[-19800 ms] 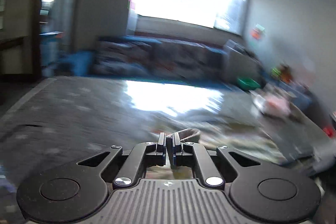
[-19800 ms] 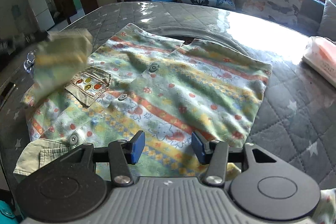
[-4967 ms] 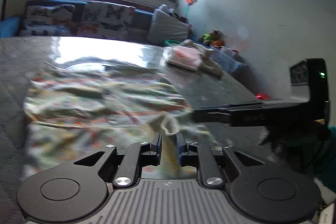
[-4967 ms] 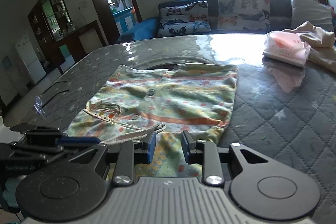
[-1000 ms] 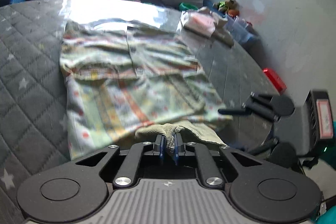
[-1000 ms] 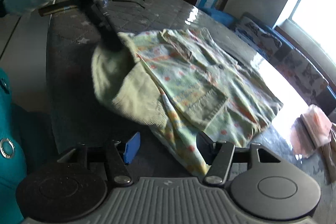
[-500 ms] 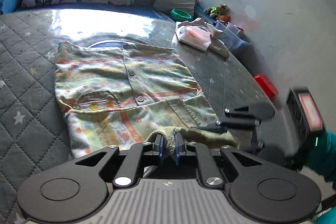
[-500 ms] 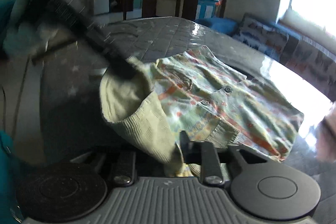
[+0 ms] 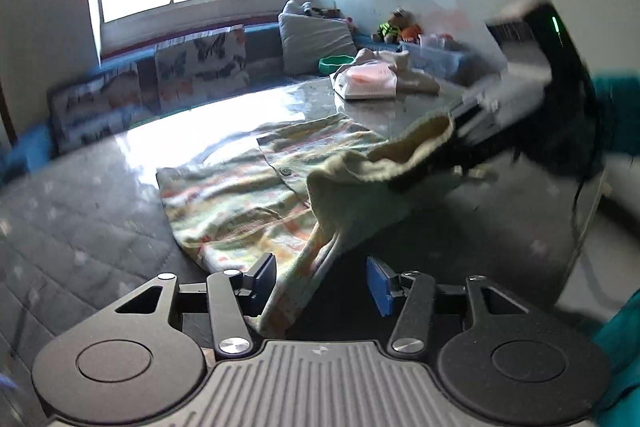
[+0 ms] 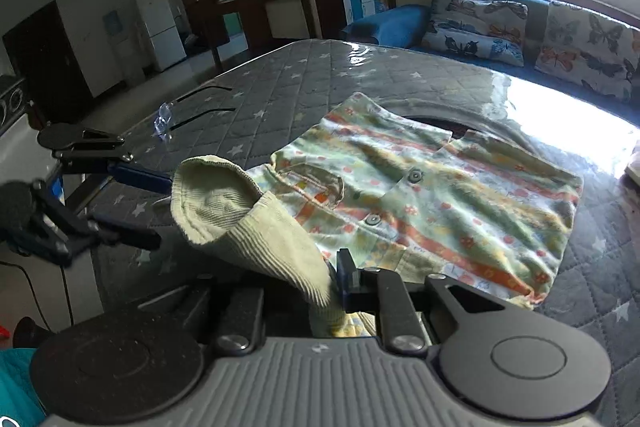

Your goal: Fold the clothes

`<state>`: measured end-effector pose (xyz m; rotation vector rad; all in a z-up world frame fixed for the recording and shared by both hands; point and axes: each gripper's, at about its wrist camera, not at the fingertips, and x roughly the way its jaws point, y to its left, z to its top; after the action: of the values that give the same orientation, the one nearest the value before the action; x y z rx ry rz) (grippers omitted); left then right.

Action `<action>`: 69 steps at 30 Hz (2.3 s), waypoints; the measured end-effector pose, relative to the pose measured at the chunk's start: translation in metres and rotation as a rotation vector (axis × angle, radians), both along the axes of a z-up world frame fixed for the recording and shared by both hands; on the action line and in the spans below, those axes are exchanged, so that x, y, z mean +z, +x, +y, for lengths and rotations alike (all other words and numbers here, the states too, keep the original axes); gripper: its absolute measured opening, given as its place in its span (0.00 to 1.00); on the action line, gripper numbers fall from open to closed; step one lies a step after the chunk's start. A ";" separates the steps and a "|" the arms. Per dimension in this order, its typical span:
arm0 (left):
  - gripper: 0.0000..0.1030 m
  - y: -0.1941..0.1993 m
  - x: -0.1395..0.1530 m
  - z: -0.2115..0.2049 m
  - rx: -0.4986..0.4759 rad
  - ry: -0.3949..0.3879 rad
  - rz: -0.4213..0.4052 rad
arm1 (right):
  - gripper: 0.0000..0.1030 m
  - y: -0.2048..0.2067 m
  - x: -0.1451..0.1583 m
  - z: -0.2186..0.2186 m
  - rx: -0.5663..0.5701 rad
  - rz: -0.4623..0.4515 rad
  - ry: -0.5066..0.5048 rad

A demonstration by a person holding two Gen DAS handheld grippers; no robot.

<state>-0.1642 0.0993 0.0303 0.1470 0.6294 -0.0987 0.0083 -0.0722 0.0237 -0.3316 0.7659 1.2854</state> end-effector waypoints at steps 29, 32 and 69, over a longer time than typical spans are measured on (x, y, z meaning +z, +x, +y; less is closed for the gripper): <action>0.06 -0.061 0.020 -0.029 -0.236 0.098 -0.092 | 0.09 -0.075 0.036 -0.069 0.075 -0.055 0.005; 0.06 -0.073 0.034 -0.031 -0.253 0.057 -0.101 | 0.08 -0.088 0.052 -0.079 0.107 -0.036 -0.010; 0.06 0.104 -0.034 0.079 0.034 -0.150 0.122 | 0.27 0.075 -0.002 0.025 -0.083 -0.101 -0.083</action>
<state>-0.0604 0.1779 -0.0039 -0.0149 0.7434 -0.1217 0.0837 -0.0475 0.0216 -0.4240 0.7412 1.1520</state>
